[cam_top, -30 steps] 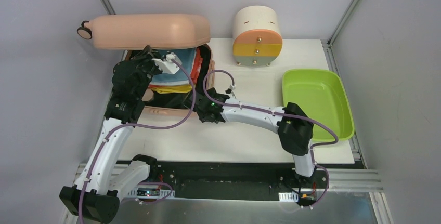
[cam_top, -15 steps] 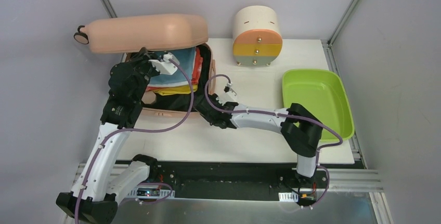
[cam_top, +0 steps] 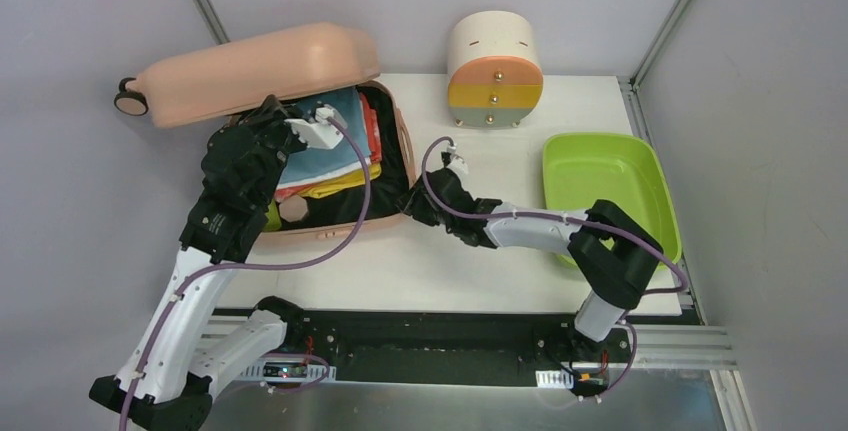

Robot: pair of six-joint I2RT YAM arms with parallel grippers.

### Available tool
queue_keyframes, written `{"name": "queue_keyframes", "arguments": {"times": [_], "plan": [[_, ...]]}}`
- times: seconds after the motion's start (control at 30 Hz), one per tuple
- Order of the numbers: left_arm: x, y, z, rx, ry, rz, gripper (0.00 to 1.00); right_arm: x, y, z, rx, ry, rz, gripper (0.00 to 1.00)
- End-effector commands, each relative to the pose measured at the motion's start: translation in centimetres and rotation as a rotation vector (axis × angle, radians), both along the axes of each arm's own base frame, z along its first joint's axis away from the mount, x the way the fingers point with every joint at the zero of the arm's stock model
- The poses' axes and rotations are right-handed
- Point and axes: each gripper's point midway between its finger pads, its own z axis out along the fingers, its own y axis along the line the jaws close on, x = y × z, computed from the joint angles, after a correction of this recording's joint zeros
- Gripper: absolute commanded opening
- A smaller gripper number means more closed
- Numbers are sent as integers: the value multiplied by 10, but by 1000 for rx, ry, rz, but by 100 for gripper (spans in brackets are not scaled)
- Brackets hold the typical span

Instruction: Open, take out, and arrange the luggage

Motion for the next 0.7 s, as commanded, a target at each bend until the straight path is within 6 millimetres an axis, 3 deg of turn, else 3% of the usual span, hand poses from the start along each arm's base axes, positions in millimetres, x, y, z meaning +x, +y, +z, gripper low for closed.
{"name": "queue_keyframes", "arguments": {"times": [0.0, 0.17, 0.37, 0.5, 0.67], "plan": [[-29, 27, 80, -121, -197, 105, 0, -10, 7, -16, -124, -130, 419, 0], [-18, 27, 80, -79, -174, 130, 0, 23, 4, -8, -187, -147, 500, 0], [39, 36, 78, -17, -105, 247, 0, 46, -25, -14, -288, -119, 504, 0], [74, 38, 92, -83, -113, 319, 14, 54, -44, -21, -390, -153, 557, 0], [119, 35, 91, -90, -97, 399, 27, 65, -70, -29, -498, -169, 579, 0]]}}
